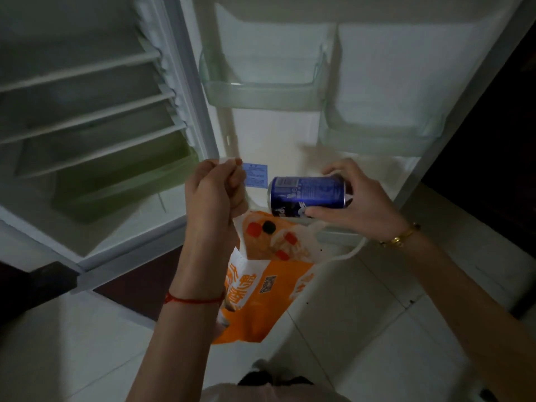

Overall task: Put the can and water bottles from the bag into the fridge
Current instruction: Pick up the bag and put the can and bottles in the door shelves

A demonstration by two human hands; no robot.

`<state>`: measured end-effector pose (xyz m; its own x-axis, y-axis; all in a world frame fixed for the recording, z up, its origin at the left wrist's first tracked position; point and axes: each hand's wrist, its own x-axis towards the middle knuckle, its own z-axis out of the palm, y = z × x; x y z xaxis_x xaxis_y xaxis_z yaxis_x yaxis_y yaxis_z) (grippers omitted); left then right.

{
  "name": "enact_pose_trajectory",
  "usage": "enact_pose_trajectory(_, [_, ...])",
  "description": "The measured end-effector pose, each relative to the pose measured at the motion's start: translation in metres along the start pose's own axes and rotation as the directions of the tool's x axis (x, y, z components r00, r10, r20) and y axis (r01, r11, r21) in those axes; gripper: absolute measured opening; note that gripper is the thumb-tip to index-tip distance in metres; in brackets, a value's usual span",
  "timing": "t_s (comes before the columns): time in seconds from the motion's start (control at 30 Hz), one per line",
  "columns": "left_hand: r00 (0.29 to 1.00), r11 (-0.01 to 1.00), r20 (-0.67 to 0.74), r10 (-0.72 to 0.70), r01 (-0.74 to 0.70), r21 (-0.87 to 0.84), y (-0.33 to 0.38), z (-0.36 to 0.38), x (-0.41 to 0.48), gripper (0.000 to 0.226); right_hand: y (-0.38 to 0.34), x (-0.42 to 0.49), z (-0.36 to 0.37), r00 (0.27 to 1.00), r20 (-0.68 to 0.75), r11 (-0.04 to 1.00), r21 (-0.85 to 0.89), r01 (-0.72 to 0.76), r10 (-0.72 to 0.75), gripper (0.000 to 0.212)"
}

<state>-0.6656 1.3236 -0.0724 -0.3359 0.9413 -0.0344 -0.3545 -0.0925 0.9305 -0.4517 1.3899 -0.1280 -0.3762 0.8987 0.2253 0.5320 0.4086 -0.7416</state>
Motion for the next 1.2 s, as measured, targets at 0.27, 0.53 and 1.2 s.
enact_pose_trajectory(0.27, [0.998,0.998,0.026,-0.05,0.051,-0.031,0.003,0.026,0.009,0.022,-0.018,0.028,-0.073,0.895,-0.445,0.996,0.079,0.05,-0.01,0.063])
enact_pose_trajectory(0.53, [0.992,0.991,0.073,-0.108,0.113,-0.073,0.005,0.037,0.013,0.018,-0.026,0.077,-0.103,0.84,-0.533,0.995,-0.055,0.08,-0.097,0.062])
enact_pose_trajectory(1.2, [0.968,0.976,0.135,-0.212,0.217,-0.018,-0.005,0.043,0.024,0.023,-0.009,0.127,-0.081,0.903,-0.401,0.931,-0.365,-0.007,-0.151,0.068])
